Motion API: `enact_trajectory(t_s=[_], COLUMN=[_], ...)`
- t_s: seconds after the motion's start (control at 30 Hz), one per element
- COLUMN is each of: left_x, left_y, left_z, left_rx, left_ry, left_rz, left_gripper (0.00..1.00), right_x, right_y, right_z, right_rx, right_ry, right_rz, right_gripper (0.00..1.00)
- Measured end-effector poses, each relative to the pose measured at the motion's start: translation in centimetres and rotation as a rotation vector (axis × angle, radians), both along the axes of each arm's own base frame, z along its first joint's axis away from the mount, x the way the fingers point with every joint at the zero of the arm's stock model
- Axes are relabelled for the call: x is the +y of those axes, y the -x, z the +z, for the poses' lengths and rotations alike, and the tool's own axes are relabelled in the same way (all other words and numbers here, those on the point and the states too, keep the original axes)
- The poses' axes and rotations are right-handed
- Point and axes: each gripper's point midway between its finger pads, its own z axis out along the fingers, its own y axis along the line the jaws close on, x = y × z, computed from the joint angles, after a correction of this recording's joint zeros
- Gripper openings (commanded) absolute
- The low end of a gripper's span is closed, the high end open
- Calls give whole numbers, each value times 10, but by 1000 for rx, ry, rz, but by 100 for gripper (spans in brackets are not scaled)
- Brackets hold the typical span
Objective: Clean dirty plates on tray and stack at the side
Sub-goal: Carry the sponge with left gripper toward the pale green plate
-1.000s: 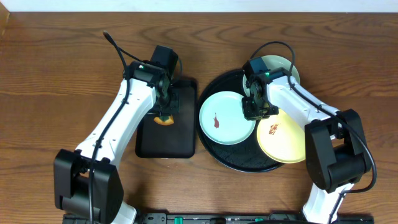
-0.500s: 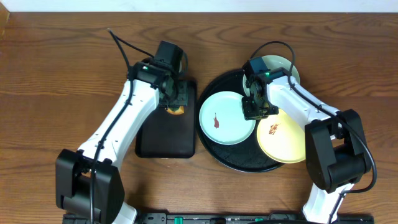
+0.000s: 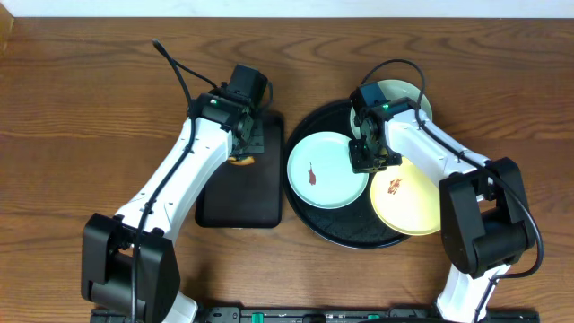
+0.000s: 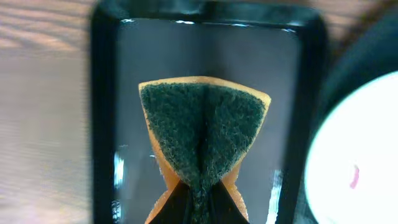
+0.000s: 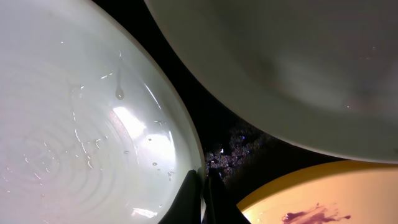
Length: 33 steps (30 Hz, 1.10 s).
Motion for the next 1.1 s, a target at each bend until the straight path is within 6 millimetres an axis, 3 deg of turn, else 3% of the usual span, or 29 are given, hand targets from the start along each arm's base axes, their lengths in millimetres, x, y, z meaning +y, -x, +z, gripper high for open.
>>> enact_trajectory(t_s=[0.13, 0.23, 0.67, 0.77, 1.1], left_x=[-25, -32, -36, -36, -31], left_y=[-3, -1, 0, 0, 0], left_z=[2, 2, 2, 2, 2], left_rx=[1, 9, 16, 16, 14], left_ry=[129, 165, 184, 184, 155], left_rz=[-56, -79, -89, -89, -80], left_gripper=[7, 7, 7, 8, 7], right_x=[0, 0, 2, 1, 2], right_y=[0, 0, -4, -2, -2], right_z=[0, 0, -2, -6, -6], right_rx=[0, 0, -21, -18, -20], right_ry=[0, 0, -8, -6, -12], right_rz=[0, -1, 6, 7, 3], right_gripper=[2, 12, 10, 1, 1])
